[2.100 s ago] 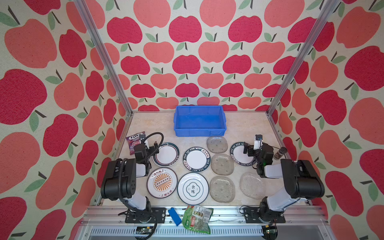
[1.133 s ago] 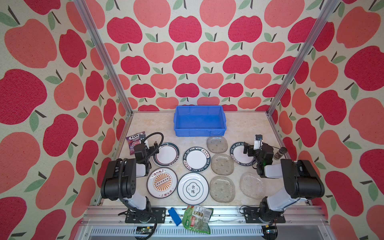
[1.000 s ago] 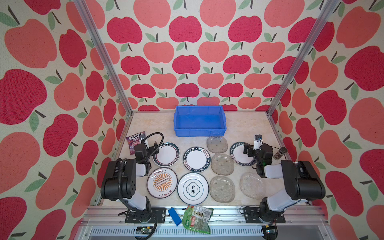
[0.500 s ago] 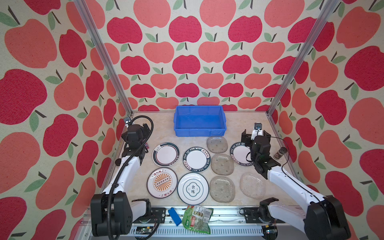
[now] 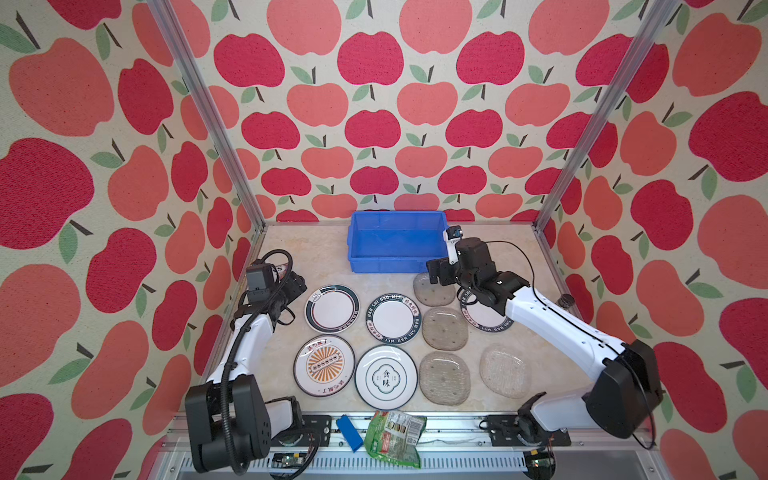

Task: Place the plates into the plastic bin on the countertop
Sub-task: 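Lower the left gripper onto the green-rimmed plate while the right arm reaches forward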

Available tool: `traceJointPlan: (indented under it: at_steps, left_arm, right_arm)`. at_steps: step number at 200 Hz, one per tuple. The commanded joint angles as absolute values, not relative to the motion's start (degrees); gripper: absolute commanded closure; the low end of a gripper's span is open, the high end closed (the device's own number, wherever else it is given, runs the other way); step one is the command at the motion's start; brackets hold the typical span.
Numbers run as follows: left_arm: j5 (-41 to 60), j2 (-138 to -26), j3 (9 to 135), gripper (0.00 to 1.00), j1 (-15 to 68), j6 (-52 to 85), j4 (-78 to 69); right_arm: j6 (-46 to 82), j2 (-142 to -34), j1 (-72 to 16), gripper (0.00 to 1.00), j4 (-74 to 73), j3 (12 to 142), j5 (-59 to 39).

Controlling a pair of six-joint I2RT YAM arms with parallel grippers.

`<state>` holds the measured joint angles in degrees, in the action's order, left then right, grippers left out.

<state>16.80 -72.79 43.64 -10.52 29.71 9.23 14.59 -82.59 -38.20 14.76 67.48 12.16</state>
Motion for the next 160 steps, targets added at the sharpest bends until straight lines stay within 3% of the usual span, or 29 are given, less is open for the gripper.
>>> traceJointPlan:
  at_steps: [1, 105, 160]
  left_arm:
    - [23.1, -77.2, 43.8, 0.25, -9.7, 30.8, 7.0]
    - [28.9, -90.2, 40.5, 0.39, -13.2, 28.8, -2.1]
    - [33.6, -94.3, 41.4, 0.46, -15.9, 29.2, -2.4]
  right_arm:
    - [17.2, -85.6, -38.1, 0.05, 19.8, 70.6, 3.4]
    - [26.8, -93.4, -31.7, 0.14, 8.3, 74.1, -19.6]
    - [26.4, -102.3, -28.2, 0.16, 9.9, 87.5, -23.3]
